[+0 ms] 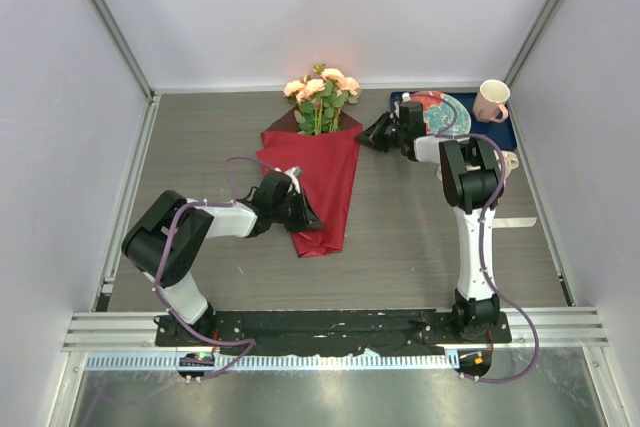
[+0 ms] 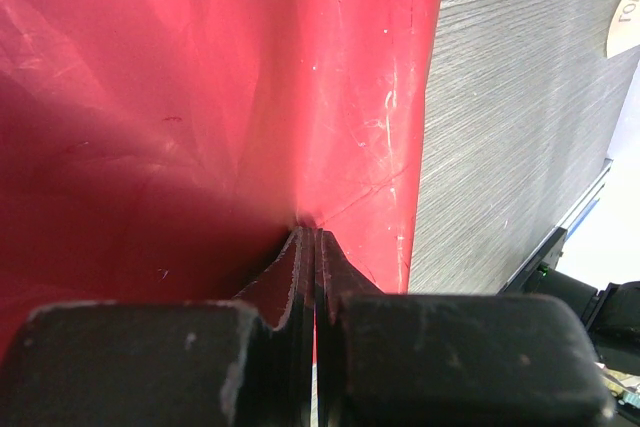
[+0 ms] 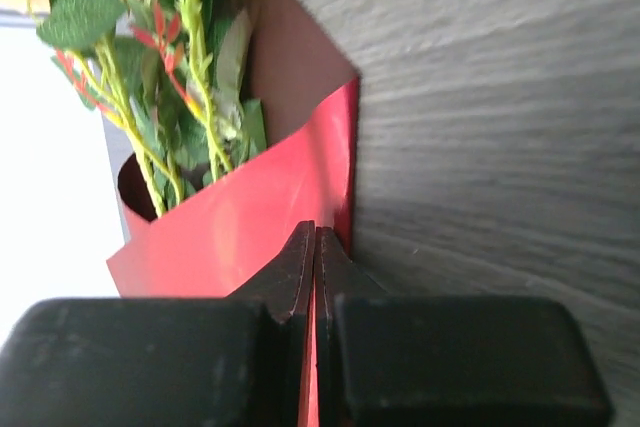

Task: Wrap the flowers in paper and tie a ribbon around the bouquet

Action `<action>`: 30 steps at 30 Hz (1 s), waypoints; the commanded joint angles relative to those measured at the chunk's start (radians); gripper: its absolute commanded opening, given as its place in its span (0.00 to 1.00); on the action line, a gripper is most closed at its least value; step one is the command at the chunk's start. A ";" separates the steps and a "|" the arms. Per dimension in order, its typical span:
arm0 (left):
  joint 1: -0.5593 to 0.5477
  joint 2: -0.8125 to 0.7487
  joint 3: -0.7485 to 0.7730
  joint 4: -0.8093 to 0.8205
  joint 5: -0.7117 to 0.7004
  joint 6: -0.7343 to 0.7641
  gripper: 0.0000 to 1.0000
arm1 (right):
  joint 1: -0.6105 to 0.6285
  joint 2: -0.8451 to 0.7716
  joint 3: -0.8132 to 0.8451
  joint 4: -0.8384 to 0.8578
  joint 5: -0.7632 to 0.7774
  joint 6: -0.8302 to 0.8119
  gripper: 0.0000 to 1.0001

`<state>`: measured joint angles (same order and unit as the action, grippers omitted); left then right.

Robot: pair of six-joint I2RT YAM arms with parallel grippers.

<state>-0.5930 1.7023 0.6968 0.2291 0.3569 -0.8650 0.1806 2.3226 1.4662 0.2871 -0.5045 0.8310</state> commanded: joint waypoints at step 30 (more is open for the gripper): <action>0.245 -0.354 0.228 -0.482 0.218 0.109 0.99 | 0.123 -0.710 -0.394 -0.421 0.112 -0.302 0.56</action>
<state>-0.4530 1.4151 0.8757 -0.0753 0.4782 -0.8268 0.2188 1.7100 1.3239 -0.2317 -0.3099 0.5598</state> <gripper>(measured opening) 0.847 0.511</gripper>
